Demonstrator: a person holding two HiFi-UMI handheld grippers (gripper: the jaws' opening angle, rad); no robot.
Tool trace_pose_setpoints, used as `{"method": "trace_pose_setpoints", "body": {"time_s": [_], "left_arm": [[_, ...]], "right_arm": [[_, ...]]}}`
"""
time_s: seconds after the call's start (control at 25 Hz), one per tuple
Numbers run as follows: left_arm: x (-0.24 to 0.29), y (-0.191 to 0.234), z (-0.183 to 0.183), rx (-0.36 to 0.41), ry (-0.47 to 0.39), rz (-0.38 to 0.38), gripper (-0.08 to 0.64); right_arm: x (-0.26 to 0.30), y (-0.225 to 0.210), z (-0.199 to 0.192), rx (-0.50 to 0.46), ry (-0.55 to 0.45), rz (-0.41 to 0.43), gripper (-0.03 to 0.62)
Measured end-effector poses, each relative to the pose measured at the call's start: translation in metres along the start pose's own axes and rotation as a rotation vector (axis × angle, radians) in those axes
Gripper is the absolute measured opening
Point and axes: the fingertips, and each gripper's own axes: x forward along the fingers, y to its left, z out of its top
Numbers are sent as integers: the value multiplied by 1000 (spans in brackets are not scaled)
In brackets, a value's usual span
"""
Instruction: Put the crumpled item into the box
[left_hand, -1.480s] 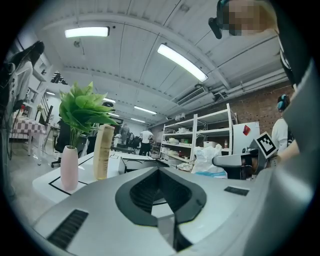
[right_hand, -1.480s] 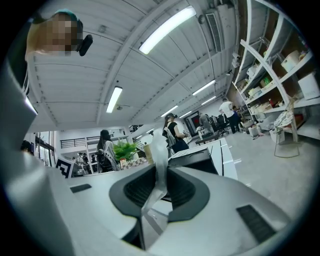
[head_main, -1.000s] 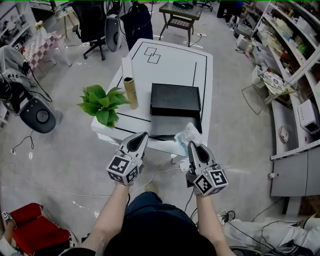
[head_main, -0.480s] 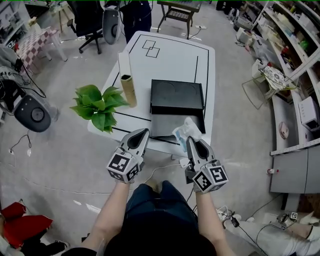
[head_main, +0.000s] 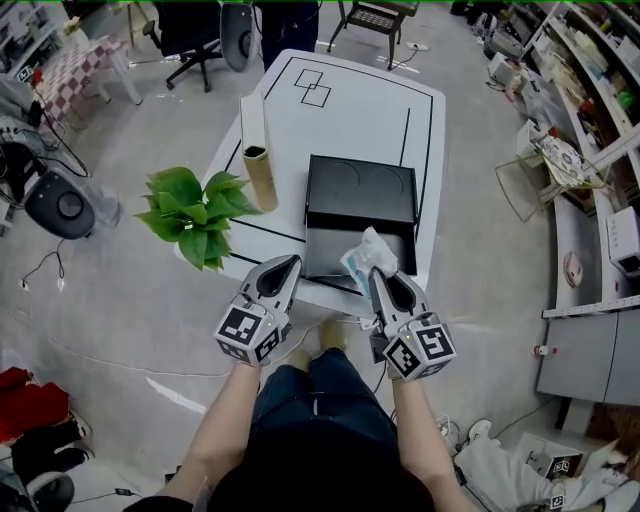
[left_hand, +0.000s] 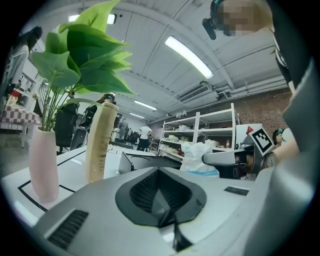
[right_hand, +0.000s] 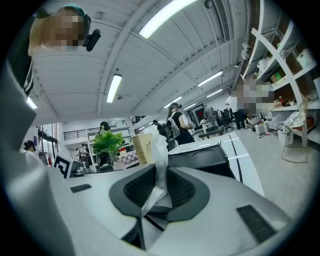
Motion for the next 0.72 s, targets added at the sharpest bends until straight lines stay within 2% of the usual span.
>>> {"method": "trace_pose_setpoints", "body": {"time_s": [0.32,0.72], "left_arm": [[18,13,2,0,-1,39,2],[33,23,2,18,7,73,2]], "right_arm": [[29,-14,-5,-55,113,49,66],[59,-11,-17,-171,335,147,66]]}}
